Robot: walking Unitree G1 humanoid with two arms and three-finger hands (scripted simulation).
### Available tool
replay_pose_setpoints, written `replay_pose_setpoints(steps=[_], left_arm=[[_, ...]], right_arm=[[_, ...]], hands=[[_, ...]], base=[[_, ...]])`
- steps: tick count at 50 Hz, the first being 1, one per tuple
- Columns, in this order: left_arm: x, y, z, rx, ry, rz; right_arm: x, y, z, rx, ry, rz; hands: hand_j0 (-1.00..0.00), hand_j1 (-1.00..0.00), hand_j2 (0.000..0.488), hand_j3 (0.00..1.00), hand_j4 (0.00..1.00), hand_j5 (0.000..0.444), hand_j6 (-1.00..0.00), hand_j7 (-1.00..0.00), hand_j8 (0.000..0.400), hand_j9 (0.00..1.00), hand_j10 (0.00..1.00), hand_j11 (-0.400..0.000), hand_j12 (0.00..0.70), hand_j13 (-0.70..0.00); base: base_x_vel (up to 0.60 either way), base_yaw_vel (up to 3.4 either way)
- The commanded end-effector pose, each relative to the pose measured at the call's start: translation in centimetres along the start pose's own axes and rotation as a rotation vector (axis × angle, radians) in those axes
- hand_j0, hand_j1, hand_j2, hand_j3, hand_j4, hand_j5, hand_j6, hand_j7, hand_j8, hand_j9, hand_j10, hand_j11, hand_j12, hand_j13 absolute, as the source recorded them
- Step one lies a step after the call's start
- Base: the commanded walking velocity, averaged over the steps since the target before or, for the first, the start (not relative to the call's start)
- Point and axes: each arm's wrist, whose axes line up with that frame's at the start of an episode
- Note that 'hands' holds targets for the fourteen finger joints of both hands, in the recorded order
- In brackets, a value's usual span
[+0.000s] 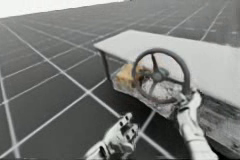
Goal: Pick up and drop off the object
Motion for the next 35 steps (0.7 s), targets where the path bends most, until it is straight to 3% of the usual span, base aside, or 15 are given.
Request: replay_pose_setpoints(steps=[1,35], left_arm=[[-0.25,0.32,-0.09,-0.016,-0.01,-0.002],[-0.25,0.32,-0.09,-0.016,-0.01,-0.002]], right_arm=[[-0.01,1.05,0.43,-0.003,-0.019,0.027],[-0.01,1.05,0.43,-0.003,-0.019,0.027]], hands=[[0.0,0.0,0.0,1.0,1.0,0.0,0.0,0.0,0.0,1.0,1.0,-0.4,0.0,-0.7],[0.0,0.0,0.0,1.0,1.0,0.0,0.0,0.0,0.0,1.0,1.0,-0.4,0.0,-0.7]], base=[[0.33,-0.71],[0.32,-0.42]])
